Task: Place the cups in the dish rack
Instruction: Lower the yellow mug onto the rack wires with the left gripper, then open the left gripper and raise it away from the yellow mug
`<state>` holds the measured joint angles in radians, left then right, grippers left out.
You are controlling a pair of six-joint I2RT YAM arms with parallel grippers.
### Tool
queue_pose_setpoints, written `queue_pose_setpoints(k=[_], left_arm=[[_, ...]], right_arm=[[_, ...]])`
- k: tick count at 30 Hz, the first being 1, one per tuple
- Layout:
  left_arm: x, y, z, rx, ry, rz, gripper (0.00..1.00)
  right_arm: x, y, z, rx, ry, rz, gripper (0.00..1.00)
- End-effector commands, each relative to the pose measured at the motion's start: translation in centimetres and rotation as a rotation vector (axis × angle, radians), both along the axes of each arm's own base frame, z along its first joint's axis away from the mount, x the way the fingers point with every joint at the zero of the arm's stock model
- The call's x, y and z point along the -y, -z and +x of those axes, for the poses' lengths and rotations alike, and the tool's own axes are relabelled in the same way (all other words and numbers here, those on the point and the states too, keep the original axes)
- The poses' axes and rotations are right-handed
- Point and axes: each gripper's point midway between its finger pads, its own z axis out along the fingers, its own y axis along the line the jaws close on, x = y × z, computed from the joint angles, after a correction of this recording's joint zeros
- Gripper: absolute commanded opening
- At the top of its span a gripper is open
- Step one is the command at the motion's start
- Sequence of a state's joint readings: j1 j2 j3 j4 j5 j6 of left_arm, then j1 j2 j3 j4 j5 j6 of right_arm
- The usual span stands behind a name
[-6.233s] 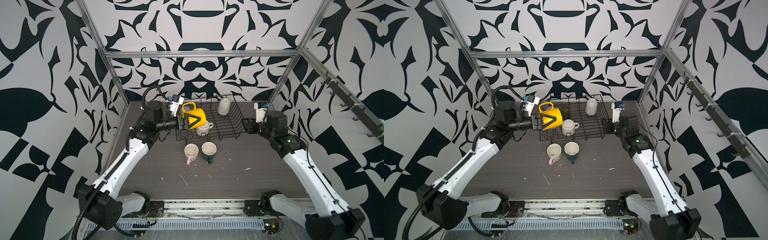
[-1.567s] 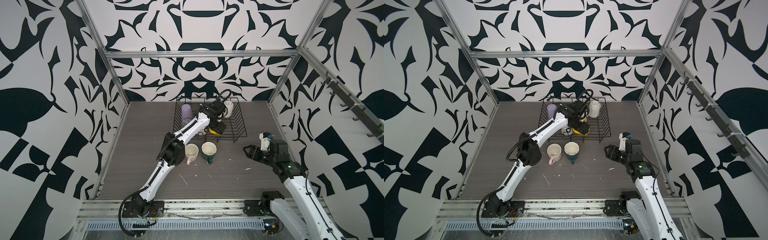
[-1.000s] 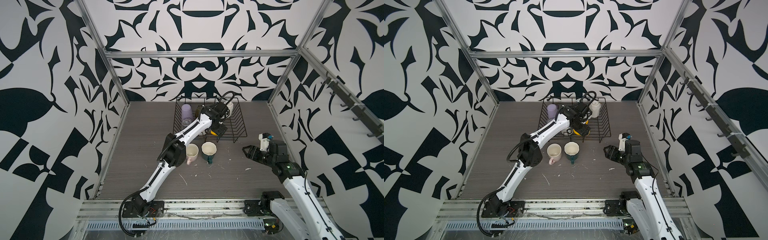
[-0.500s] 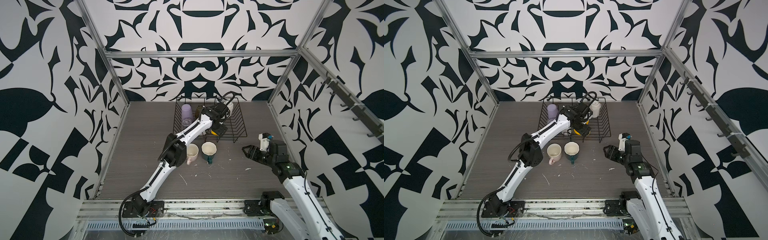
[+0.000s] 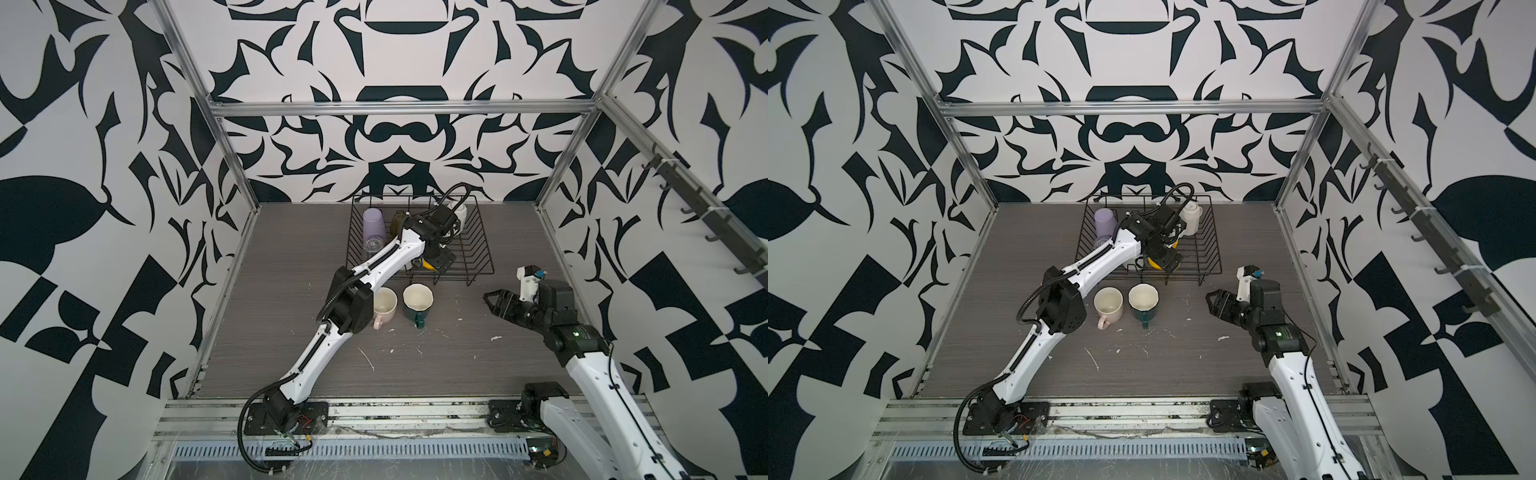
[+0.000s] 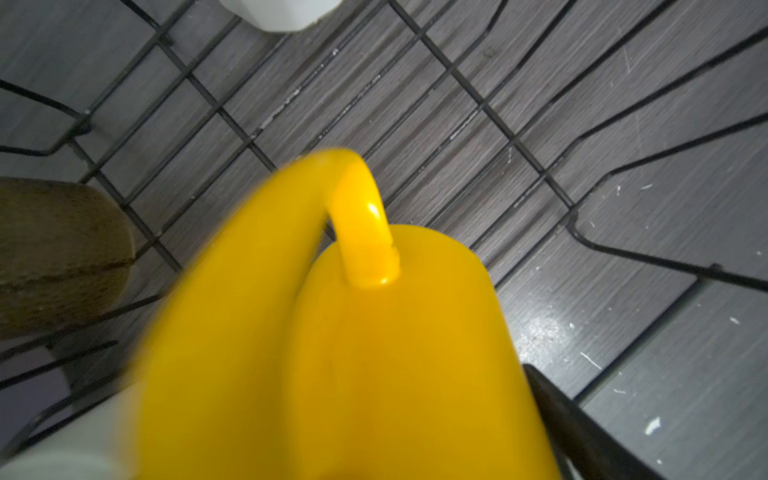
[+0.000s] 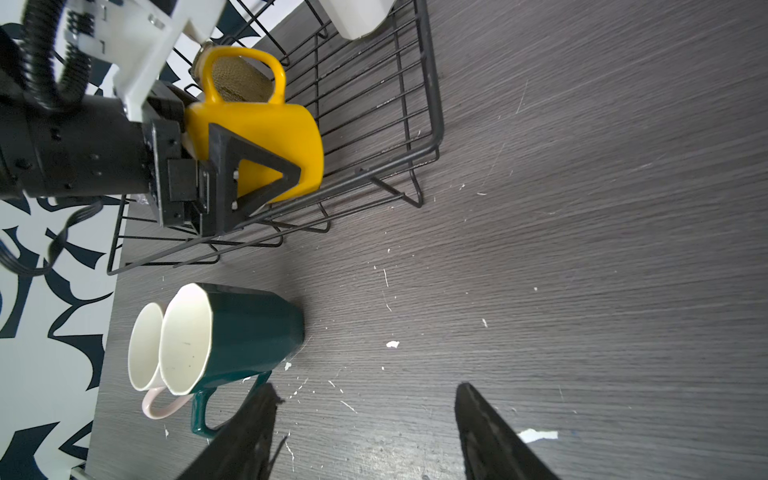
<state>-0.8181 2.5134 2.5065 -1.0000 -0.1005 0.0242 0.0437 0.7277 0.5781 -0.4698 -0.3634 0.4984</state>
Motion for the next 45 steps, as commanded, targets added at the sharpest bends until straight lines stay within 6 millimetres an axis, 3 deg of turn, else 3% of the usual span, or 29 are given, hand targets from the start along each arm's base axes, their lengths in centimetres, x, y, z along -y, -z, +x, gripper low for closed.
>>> queue_pose_setpoints(k=[1,10,16,22,30,34,37,41,45], left_arm=[[-0.1,1.2,-1.2,-0.029,0.026,0.043,0.95],[-0.1,1.0,-1.2,-0.023,0.028,0.040,1.00],[-0.1,-0.5,-0.9,0.016,0.019,0.014,1.00],[0.2,-4.9,-0.4,0.110,0.001,-0.085,1.00],[-1.0,-14.3,-0.3,0.310,-0.067,-0.300,0.99],[-3.1,-18.0,-0.8,0.385,-0.123,-0.369,1.00],[-6.0,-19.8,-1.2,0.412,-0.192,-0.386,1.00],[-11.3,-20.5,-2.6,0.381,-0.312,-0.408,1.00],[-17.0,-19.3,-5.4,0.316,-0.430,-0.413,0.99]], right_arm=[[-0.3,-0.4,0.3,0.029,-0.008,0.014,0.70],[-0.3,-0.4,0.3,0.030,-0.008,0.018,0.70],[-0.4,-0.7,0.4,0.039,-0.009,0.017,0.70],[0.1,-1.5,0.6,0.051,-0.010,-0.027,0.70],[0.5,-2.5,1.2,0.050,-0.015,-0.072,0.69],[0.4,-2.7,1.4,0.048,-0.017,-0.071,0.68],[0.5,-2.9,1.5,0.051,-0.016,-0.073,0.67],[0.6,-3.1,1.7,0.052,-0.017,-0.089,0.66],[0.5,-2.9,1.8,0.049,-0.026,-0.094,0.66]])
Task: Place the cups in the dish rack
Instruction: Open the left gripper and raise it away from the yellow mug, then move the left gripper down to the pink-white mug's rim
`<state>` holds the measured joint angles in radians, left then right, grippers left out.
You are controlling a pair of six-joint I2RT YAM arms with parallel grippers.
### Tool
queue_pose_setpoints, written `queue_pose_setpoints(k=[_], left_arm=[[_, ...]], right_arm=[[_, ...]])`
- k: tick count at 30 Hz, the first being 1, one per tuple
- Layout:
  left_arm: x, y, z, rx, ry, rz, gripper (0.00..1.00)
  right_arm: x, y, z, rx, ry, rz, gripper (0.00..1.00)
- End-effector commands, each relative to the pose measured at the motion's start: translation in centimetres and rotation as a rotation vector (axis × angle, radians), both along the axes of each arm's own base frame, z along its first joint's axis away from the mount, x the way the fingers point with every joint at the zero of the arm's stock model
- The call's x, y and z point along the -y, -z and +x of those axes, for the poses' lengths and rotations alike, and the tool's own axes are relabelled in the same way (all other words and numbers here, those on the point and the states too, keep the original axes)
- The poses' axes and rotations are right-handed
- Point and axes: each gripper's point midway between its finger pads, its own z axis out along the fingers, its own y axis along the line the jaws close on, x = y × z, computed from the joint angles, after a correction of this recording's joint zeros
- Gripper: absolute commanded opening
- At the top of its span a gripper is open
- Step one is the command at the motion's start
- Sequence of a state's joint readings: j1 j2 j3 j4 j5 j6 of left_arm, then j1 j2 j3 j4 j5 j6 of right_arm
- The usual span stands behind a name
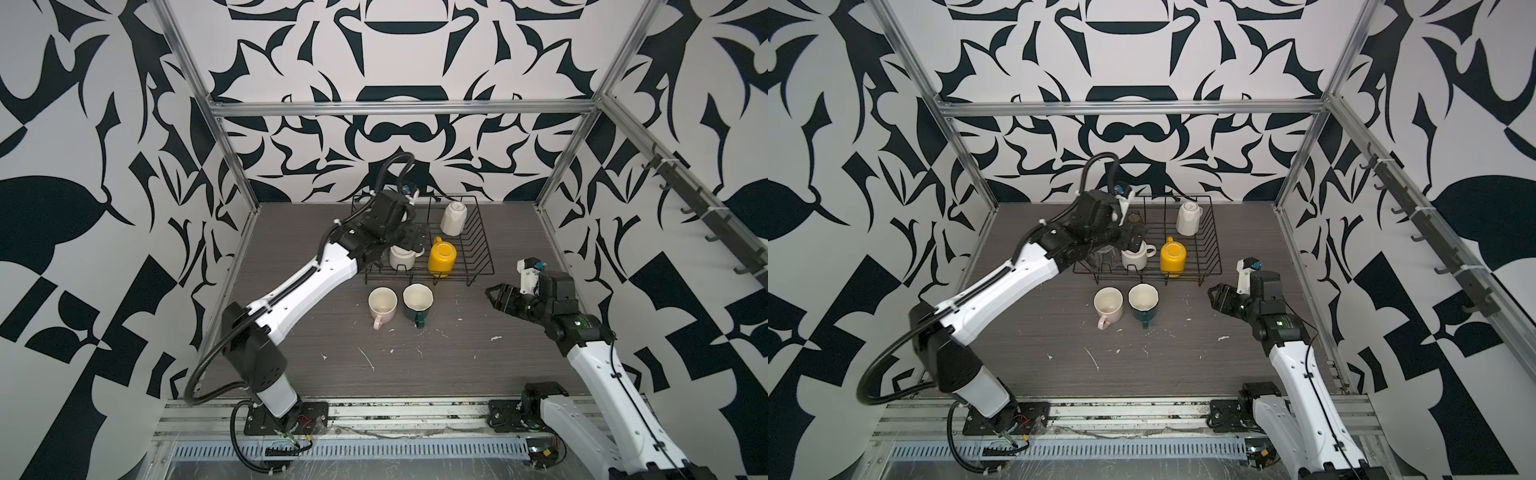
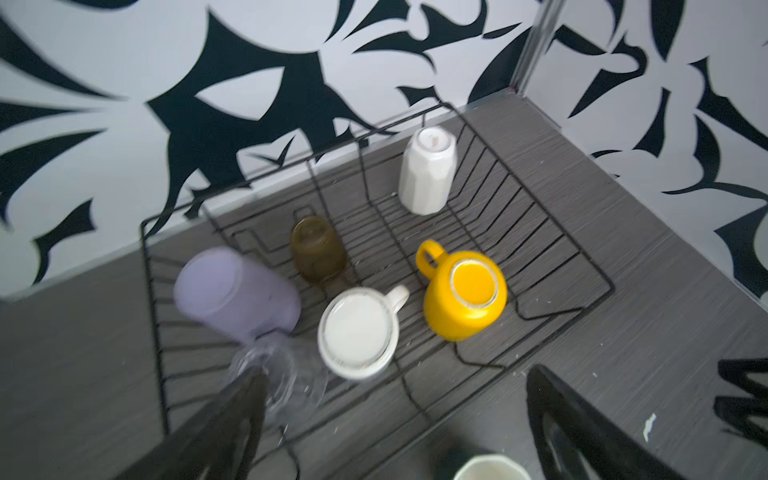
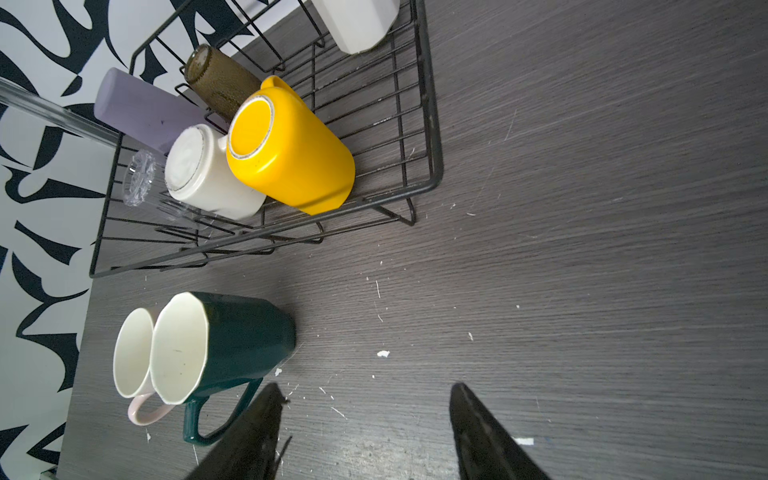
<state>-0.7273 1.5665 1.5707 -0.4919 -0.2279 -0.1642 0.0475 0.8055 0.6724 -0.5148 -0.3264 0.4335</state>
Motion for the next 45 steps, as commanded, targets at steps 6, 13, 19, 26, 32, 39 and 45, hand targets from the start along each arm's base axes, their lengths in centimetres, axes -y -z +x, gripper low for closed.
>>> queue_pose_setpoints(k=[6,13,19,26,32,39,45], left_arm=[[-10.9,4.4,-7.5,-0.228,-0.239,-0.016,0.97],[-13.1,9.6,-12.8,-0.426,-0.267,-0.047,0.89],[-10.7,12.1,-13.1,-0.541,-0.220,-0.094,0.80],[-8.1,13.3,-11.8,-0.583,-0.169,-0.140,0.77],[-7.8,16.0,-10.9,-0.630,-0.203,-0.084,0.74],[-7.8,18.0,-10.2,-0.659,-0.229,-0.035,0.66],[-7.7,19.4,-10.2,-0.687,-0.237,-0.010,0.57]], right_arm=[[-0.2,-1.5,1.2,0.050,-0.020,-0.029,0.66],[-0.4,-1.4,1.8,0.048,-0.025,-0.036,0.65],[-0.7,-1.4,1.9,0.044,-0.031,-0.035,0.65],[-0.5,-0.8,1.4,0.031,-0.020,-0.040,0.65],[-0.6,-0.8,1.4,0.030,-0.024,-0.043,0.65],[-0.6,-0.4,1.6,0.024,-0.027,-0.044,0.65],[-0.7,0.0,1.6,0.017,-0.030,-0.042,0.65]])
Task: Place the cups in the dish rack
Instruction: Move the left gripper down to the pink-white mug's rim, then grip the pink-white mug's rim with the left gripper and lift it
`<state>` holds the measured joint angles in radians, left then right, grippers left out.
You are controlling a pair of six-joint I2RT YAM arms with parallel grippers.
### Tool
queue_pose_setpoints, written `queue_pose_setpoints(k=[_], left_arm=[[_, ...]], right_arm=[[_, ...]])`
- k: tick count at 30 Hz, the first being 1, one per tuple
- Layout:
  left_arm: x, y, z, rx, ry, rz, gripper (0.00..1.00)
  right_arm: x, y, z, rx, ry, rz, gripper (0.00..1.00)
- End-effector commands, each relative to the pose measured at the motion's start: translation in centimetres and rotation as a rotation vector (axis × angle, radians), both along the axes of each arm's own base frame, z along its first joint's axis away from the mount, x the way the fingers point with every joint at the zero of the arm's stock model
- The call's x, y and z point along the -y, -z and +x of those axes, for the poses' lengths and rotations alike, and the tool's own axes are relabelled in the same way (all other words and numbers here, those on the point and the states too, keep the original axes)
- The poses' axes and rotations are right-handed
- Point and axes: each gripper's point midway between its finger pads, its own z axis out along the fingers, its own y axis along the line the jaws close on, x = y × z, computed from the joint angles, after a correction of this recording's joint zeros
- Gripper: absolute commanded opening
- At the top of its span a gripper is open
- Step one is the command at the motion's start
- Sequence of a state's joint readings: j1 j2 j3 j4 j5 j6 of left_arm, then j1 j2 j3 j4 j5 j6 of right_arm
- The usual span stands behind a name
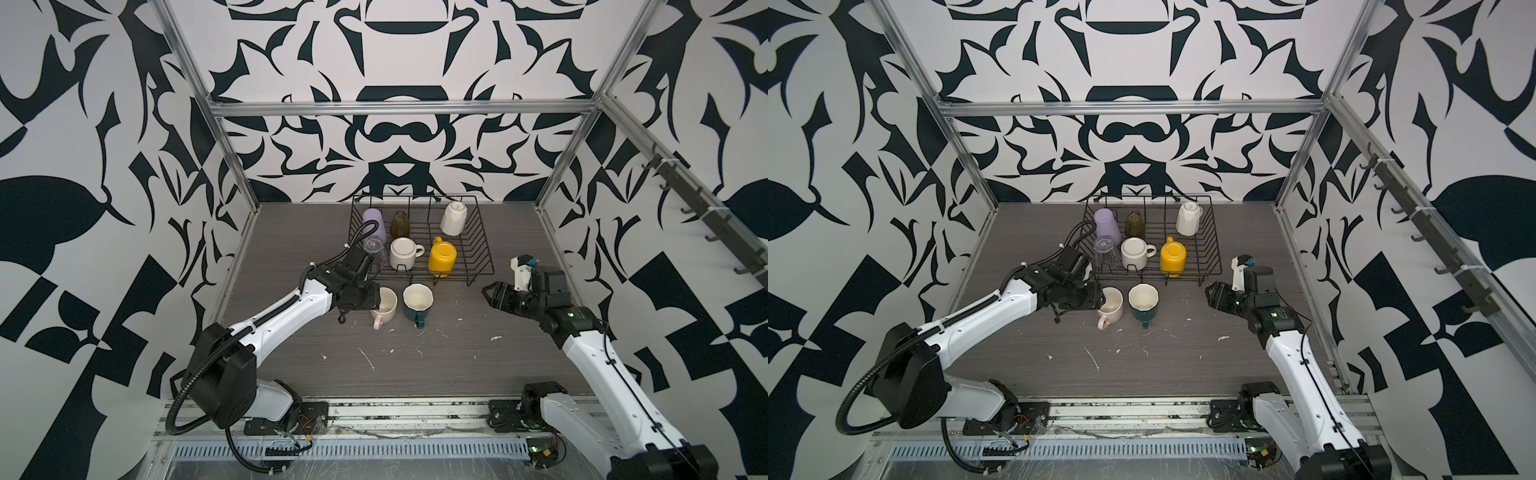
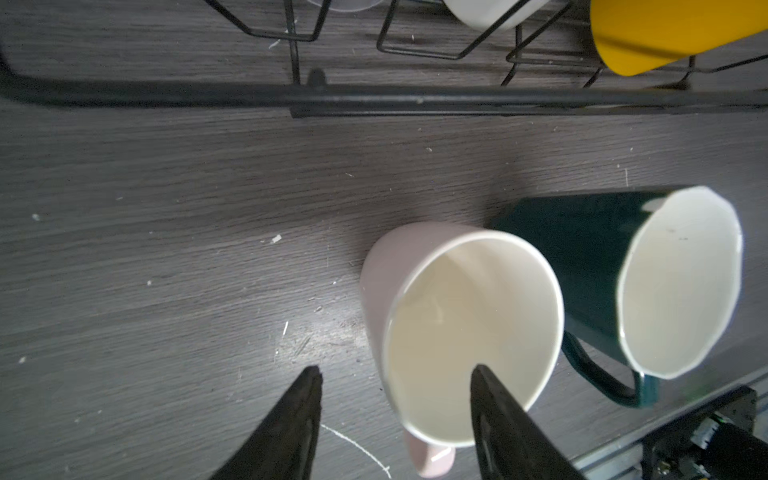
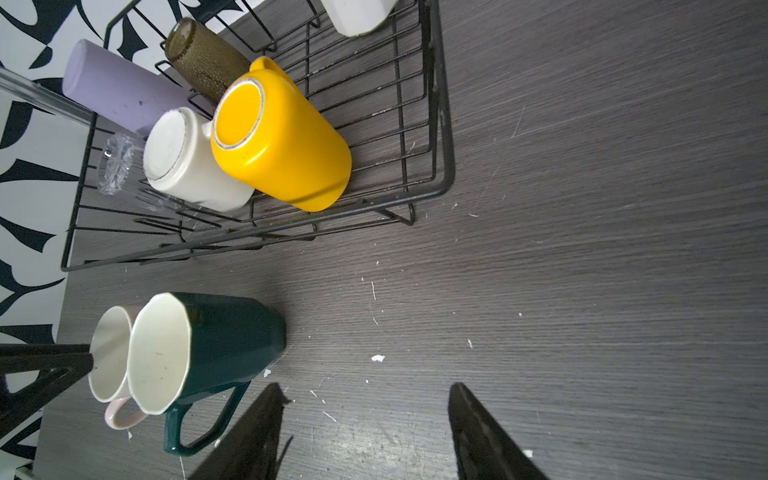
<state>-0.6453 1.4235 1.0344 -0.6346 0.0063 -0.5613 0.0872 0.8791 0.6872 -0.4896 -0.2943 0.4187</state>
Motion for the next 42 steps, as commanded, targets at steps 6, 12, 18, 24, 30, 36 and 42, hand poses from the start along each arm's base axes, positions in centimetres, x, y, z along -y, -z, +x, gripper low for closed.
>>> queue_pose_setpoints(k=[6,12,18,24,30,36,42], left_arm=[[0.0,1.6,0.2,-0.035,-0.009,0.030,0.52],[0.0,2.5,0.0,-0.054,-0.005,0.041,0.45],[0.1,2.9,0.1,-0.059,-0.003,0.044,0.33],[0.2,3.1,0.1,-0.065,0.004,0.051,0.20],[-0.5,2.9,-0.2,-0.069,0.017,0.086,0.08],[-1.2,1.9,-0.7,-0.056,0.027,0.105,0.00],[-1.8,-1.3,-1.3,0.004,0.033,0.064,0.00]], right_arm=[[-0.1,-0.8,0.8,0.043,-0.004,-0.006,0.65],[-0.2,-0.6,0.9,0.038,-0.004,-0.002,0.65],[-0.2,-0.6,0.9,0.036,-0.004,0.001,0.65],[-0.3,-0.6,1.0,0.038,-0.006,0.004,0.65],[-0.3,-0.6,1.0,0.037,-0.006,0.008,0.65],[-0.5,-0.5,1.3,0.039,-0.006,0.028,0.65],[-0.7,-1.2,1.5,0.056,-0.015,0.032,0.65]])
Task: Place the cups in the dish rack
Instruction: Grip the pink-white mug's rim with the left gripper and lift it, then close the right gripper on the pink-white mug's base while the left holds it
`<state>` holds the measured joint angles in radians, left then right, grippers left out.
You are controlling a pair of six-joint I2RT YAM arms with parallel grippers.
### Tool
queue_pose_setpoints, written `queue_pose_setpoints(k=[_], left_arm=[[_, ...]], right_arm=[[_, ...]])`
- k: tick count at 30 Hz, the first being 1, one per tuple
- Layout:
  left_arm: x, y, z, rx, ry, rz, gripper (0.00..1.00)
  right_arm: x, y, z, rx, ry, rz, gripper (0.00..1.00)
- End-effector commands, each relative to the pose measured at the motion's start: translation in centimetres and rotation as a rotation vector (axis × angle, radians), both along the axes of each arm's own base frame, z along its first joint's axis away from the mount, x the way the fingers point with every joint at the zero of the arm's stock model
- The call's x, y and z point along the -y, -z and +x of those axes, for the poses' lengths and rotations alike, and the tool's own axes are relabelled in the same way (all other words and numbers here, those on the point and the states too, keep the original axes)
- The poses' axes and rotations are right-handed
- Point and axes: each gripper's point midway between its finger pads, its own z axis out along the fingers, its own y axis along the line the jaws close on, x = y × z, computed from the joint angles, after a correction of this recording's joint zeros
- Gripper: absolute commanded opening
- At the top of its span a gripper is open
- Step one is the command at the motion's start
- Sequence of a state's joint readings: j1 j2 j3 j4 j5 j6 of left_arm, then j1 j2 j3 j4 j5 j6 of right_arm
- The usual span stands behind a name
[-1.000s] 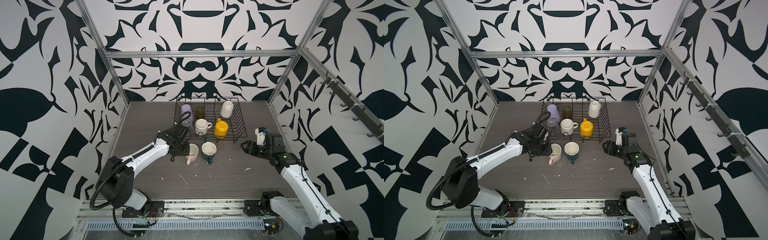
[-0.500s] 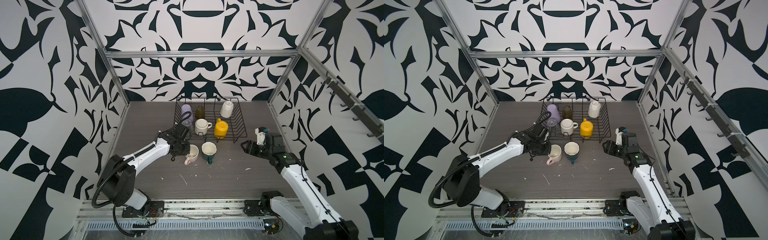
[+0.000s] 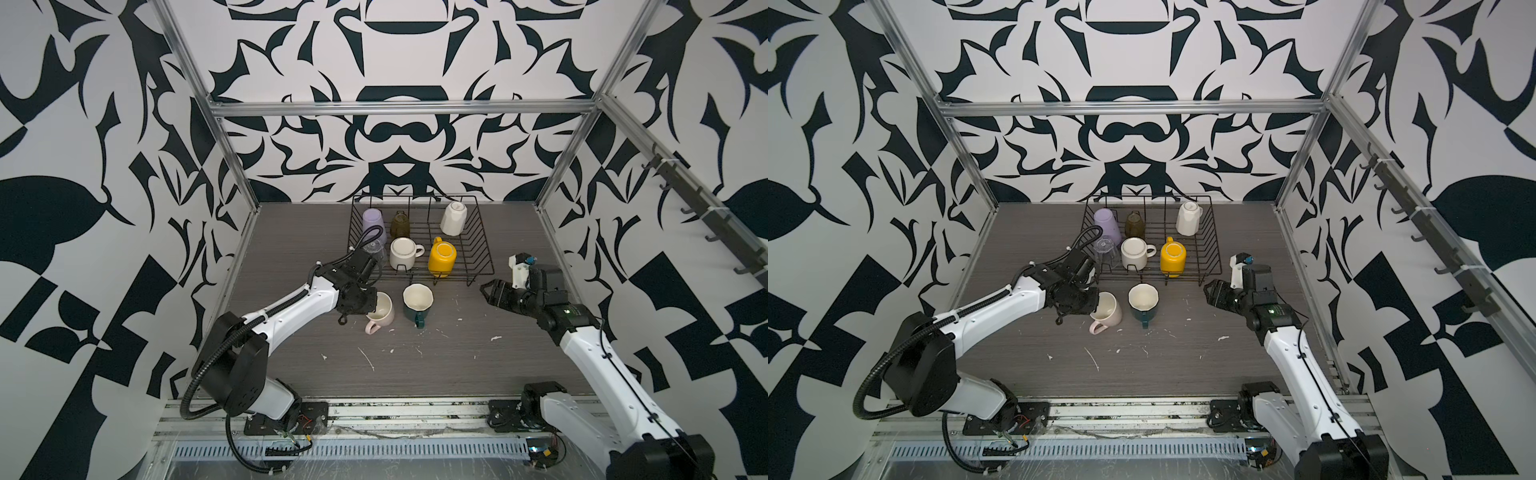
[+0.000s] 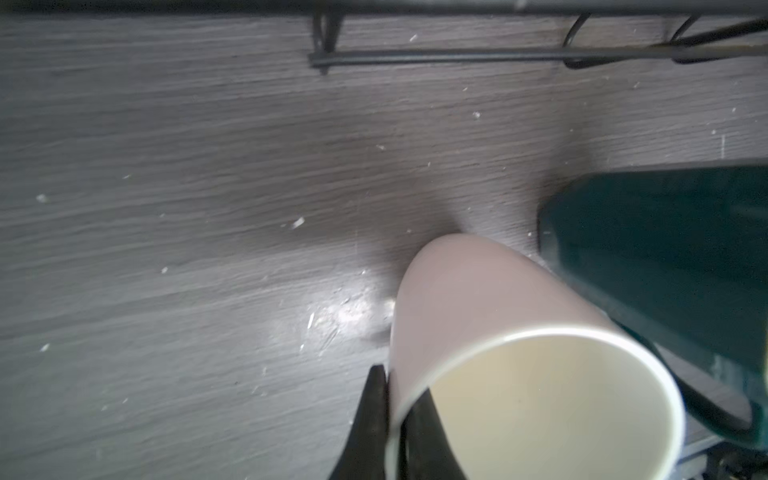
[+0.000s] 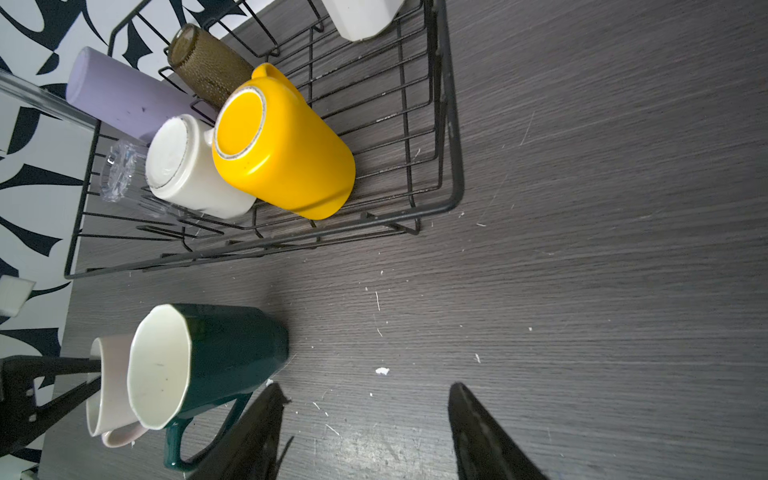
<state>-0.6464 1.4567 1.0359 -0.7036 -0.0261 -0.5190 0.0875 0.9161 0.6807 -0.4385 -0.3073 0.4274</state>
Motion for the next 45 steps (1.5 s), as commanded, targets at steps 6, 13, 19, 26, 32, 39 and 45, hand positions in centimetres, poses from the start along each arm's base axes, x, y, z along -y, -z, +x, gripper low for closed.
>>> queue_pose_setpoints(k=[6,13,19,26,32,39,45], left_arm=[[-0.5,-10.9,-1.0,0.241,0.062,-0.214,0.00],[2.1,-20.7,-1.8,0.476,0.218,-0.580,0.00],[5.4,-26.1,-2.3,0.577,0.421,-0.840,0.00],[7.7,-27.1,-2.9,0.568,0.575,-0.991,0.00],[8.7,-27.2,-3.0,0.526,0.645,-1.050,0.00],[9.3,-27.0,-2.5,0.477,0.649,-1.102,0.00],[9.5,-27.4,-2.6,0.466,0.656,-1.126,0.00]], right_arm=[[-1.1,-3.5,1.2,0.108,-0.034,0.060,0.67],[-3.1,-6.9,1.9,0.195,-0.101,0.179,0.68],[-6.7,-11.7,1.2,0.337,-0.300,0.384,0.71],[-8.3,-17.0,-1.0,0.502,-0.444,0.532,0.82],[-9.1,-20.7,-3.7,0.640,-0.569,0.585,0.99],[-11.8,-22.7,-6.4,0.733,-0.716,0.583,0.99],[-14.5,-22.4,-7.0,0.729,-0.803,0.552,0.98]])
